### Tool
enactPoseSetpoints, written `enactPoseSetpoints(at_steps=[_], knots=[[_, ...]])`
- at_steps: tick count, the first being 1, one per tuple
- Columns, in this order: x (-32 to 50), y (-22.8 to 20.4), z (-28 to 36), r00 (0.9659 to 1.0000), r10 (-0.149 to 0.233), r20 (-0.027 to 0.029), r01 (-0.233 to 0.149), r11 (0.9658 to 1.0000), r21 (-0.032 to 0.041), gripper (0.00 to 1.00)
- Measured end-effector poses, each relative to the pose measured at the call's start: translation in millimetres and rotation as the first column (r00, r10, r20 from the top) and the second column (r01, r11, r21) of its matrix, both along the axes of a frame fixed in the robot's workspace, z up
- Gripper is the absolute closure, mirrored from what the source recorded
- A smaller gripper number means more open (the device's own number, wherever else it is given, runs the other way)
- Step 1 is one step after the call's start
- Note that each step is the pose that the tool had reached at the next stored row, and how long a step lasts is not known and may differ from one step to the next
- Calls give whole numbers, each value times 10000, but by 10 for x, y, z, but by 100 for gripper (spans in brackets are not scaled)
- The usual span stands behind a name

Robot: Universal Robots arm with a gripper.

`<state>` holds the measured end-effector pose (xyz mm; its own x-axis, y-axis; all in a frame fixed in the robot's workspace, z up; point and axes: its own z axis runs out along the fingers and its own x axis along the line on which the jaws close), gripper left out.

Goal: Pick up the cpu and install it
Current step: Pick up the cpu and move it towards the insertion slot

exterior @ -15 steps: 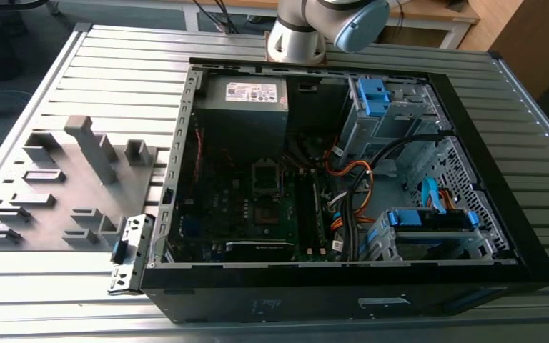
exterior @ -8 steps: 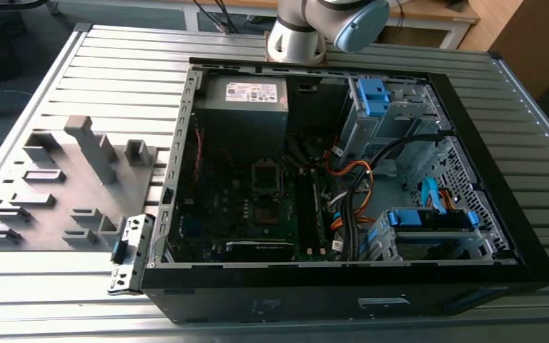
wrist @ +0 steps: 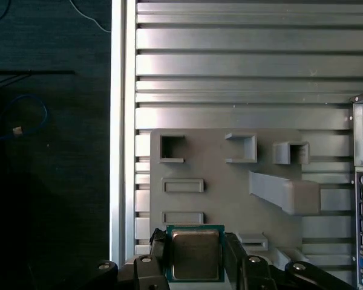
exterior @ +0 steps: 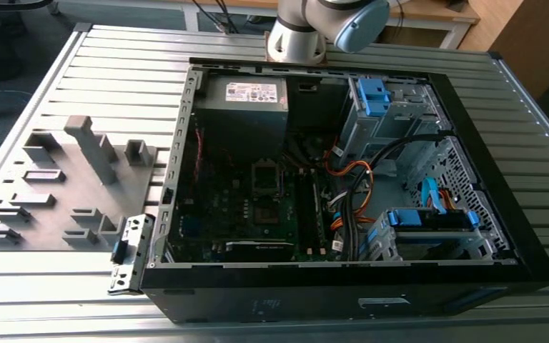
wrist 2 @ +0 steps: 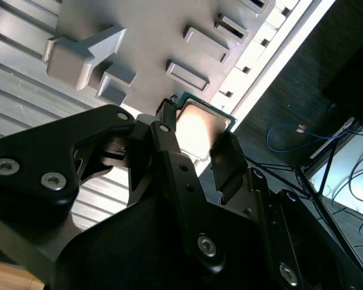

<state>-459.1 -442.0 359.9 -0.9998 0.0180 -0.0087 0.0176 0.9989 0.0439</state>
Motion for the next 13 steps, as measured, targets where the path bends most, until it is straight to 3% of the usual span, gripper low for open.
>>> enactPoseSetpoints(at_steps=[13], knots=[[351, 0, 0, 10000, -1, 0, 1, 10000, 0, 53]])
